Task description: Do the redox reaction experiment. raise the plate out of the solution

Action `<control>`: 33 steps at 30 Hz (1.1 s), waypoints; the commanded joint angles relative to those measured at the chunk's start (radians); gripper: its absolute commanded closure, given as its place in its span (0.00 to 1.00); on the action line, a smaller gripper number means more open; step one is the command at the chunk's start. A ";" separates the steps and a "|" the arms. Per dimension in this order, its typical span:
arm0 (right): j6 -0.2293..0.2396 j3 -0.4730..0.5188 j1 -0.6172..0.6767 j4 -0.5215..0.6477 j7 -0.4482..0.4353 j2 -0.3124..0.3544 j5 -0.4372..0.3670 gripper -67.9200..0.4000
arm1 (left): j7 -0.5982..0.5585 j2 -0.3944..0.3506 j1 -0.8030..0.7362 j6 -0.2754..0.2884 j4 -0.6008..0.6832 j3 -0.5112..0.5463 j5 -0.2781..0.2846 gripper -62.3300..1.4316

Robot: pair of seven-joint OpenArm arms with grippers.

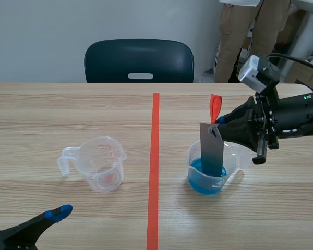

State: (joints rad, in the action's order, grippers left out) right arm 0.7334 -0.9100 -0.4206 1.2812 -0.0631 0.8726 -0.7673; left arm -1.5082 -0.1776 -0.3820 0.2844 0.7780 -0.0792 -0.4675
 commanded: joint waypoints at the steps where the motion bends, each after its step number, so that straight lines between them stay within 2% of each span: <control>1: 0.012 0.010 -0.009 0.013 0.006 0.009 -0.003 0.99 | -0.046 -0.006 0.003 -0.002 0.016 0.001 0.003 0.10; 21: 0.012 0.010 -0.030 0.013 -0.022 0.009 -0.004 0.99 | -0.046 -0.006 0.003 -0.002 0.016 0.001 0.003 0.10; 24: 0.012 0.010 -0.034 0.016 -0.038 0.018 -0.026 0.99 | -0.046 -0.006 0.003 -0.002 0.016 0.001 0.003 0.10; 33: 0.012 0.010 -0.034 0.085 -0.050 0.039 -0.029 0.99 | -0.046 -0.009 0.003 -0.002 0.016 0.001 0.003 0.10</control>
State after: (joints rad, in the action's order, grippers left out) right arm 0.7334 -0.9100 -0.4240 1.3506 -0.1001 0.9039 -0.7856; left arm -1.5082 -0.1776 -0.3820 0.2844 0.7780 -0.0792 -0.4675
